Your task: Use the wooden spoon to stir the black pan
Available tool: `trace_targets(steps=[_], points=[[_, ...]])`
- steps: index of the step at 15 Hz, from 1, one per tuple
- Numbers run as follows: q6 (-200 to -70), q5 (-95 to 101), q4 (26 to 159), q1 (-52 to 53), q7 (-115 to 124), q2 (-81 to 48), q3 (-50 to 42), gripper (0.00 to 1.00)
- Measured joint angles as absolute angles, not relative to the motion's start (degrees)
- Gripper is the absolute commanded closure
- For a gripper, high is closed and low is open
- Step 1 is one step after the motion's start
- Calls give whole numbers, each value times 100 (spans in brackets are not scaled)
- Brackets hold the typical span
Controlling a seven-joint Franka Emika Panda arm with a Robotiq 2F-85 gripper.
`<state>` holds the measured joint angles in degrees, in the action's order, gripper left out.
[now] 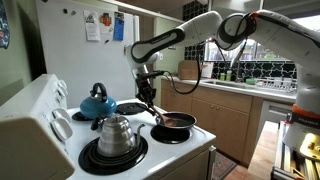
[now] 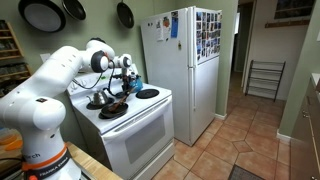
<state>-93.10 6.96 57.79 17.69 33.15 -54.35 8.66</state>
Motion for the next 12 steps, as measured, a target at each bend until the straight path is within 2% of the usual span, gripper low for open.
trace_targets(steps=[12], points=[[-9347, 673, 6219, 1720, 3270, -5197, 867, 96]])
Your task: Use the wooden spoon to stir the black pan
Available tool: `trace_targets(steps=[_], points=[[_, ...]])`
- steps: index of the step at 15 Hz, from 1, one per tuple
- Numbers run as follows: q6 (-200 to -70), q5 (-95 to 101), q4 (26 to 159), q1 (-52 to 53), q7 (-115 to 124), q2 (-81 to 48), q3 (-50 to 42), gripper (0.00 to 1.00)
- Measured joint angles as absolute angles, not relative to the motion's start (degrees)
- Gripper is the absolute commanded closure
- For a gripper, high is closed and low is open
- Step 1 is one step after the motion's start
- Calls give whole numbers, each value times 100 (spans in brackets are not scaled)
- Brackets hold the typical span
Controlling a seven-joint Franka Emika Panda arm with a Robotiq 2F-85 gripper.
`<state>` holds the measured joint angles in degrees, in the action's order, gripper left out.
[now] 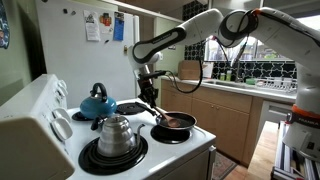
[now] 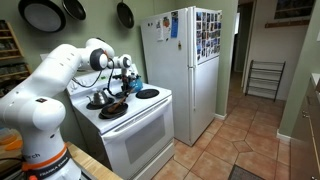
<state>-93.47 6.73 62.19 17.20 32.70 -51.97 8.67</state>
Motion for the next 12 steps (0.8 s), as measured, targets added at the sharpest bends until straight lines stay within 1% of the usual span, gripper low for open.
trace_targets(steps=[6, 7, 8, 9, 10, 12], points=[[-9639, 629, 6873, 1597, 3355, -4872, 864, 96], [-9688, 620, 6988, 1571, 3366, -4823, 863, 58], [-9744, 573, 7090, 1571, 3367, -4775, 822, 56], [-9783, 516, 7181, 1585, 3366, -4733, 759, 50], [-9810, 475, 7261, 1591, 3366, -4695, 714, 42], [-9859, 425, 7381, 1601, 3363, -4632, 650, 28]])
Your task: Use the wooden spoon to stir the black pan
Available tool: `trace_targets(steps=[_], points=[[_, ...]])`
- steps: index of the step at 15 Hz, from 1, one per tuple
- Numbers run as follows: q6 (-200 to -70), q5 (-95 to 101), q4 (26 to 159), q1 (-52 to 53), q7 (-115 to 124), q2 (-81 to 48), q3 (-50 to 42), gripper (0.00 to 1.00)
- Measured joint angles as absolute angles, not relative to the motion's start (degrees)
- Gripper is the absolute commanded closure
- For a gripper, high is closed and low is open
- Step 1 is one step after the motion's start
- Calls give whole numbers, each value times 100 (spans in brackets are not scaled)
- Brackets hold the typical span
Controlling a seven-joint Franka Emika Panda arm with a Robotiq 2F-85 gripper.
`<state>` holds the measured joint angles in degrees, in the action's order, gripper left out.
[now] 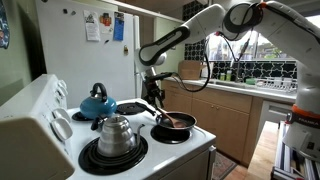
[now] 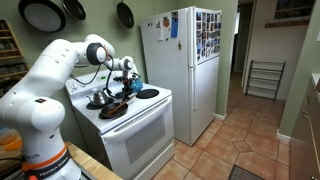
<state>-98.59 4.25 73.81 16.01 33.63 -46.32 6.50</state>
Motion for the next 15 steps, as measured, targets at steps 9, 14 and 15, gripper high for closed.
trace_targets(steps=[9, 14, 15], points=[[-9883, 394, 7515, 1819, 3085, -4322, 569, 0], [-9889, 424, 7507, 2076, 2335, -4051, 640, 0], [-9891, 424, 7506, 2111, 2194, -3996, 665, 0]])
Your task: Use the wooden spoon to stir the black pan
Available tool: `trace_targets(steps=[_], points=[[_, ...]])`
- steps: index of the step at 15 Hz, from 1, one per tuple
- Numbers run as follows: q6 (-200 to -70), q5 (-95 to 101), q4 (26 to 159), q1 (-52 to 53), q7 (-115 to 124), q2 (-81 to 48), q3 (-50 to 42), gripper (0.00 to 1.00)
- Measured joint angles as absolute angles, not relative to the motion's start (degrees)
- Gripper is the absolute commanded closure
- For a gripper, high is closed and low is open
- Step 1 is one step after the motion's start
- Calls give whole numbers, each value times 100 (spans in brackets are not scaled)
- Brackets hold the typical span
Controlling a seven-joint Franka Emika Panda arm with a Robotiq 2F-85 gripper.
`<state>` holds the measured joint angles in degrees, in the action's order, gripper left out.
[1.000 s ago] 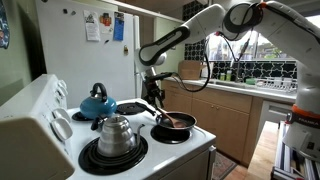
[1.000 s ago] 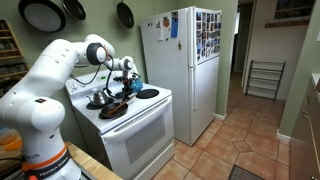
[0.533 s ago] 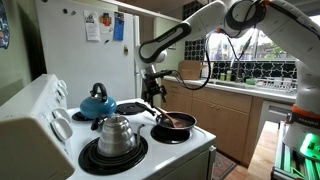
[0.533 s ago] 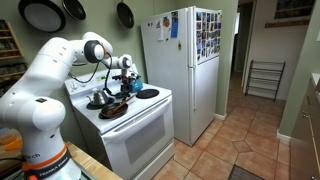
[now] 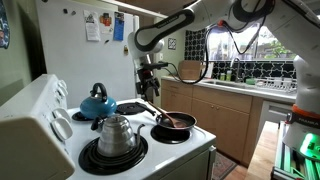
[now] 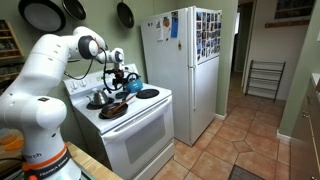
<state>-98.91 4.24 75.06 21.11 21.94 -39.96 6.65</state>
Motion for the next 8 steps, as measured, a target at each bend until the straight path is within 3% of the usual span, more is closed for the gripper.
trace_targets(steps=[8], points=[[-10554, 491, 7838, 2099, 569, -3498, 930, 0]])
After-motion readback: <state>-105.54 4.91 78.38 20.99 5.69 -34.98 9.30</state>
